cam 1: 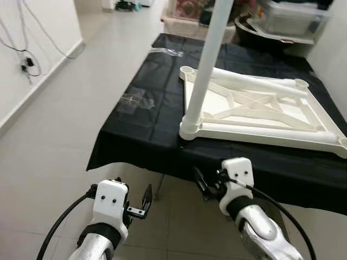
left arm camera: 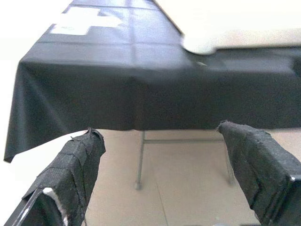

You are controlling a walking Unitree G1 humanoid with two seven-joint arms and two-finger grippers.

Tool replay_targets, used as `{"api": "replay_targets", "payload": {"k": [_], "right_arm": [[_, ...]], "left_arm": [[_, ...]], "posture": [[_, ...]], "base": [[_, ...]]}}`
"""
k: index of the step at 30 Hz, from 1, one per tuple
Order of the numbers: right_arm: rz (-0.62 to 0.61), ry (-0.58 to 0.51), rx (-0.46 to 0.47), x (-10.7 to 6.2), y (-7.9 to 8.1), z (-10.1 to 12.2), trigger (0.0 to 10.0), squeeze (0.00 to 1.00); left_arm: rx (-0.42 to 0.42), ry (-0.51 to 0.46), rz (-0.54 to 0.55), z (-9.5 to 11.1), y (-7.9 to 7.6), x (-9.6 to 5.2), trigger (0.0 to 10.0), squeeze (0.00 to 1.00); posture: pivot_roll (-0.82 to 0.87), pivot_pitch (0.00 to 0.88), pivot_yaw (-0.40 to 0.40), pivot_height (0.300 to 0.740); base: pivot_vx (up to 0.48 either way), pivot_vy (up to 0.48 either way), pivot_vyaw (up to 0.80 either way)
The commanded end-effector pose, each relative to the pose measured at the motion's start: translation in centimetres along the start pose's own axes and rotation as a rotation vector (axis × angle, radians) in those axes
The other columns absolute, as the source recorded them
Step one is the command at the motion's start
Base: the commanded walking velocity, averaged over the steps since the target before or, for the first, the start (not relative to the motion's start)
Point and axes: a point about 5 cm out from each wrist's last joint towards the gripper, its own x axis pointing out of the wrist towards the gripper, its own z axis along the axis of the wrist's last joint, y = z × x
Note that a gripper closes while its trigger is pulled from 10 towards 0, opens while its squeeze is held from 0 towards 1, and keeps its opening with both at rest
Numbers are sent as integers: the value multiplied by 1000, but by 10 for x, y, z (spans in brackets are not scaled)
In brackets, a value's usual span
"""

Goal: Building children table

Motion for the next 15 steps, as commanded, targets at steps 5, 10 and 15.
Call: {"api": "replay_targets", "payload": {"k": [5,10,15], "right_arm": [[37,20,22,8,6,-9,10000,0],[119,32,-15,10,11,-12,10000,0],[132,49,-26,12,12,-17,10000,0]], "left_arm": [[77,23,-65,-15,-6,7,10000,0],[56,25,-20,-19,-7,18,10000,0],[41,29,15,-21,-6,21,10000,0]], "posture": [[95,0,-77,740],[85,0,-73,740],[86,0,-79,740]], "base": [[0,0,0],[0,0,0],[0,0,0]]}}
